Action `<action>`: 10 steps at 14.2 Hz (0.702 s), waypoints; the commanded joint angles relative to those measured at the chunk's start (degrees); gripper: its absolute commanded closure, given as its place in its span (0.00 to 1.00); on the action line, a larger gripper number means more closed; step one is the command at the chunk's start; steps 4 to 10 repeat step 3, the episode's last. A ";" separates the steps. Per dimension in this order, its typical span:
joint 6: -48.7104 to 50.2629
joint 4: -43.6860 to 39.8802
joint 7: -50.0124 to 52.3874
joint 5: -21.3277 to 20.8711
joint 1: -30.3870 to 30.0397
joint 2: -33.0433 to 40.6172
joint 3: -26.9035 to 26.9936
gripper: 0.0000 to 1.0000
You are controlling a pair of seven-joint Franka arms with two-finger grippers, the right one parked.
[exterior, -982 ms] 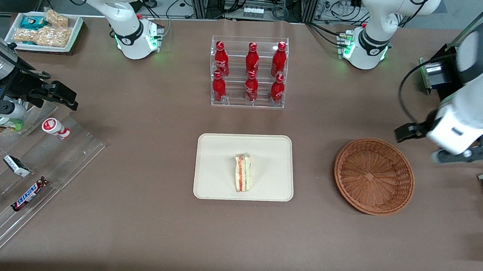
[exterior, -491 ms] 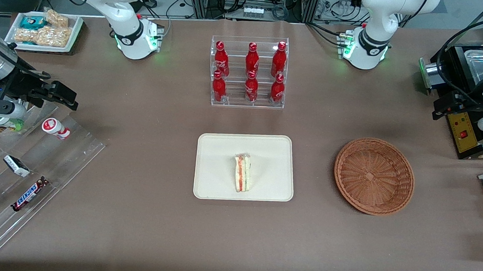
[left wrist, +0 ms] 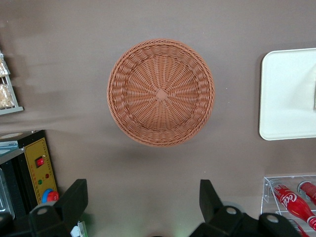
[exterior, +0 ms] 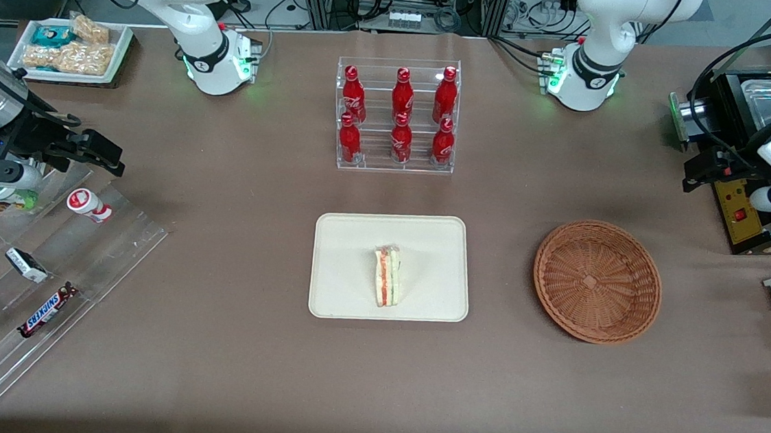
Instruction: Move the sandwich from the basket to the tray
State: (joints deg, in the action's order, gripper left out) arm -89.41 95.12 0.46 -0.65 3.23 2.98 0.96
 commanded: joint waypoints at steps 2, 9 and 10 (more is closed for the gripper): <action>0.03 0.15 -0.99 0.56 0.37 -0.34 -0.52 0.00; 0.03 0.15 -0.90 0.47 1.16 -0.43 -0.61 0.00; 0.03 0.15 -0.90 0.47 1.16 -0.43 -0.61 0.00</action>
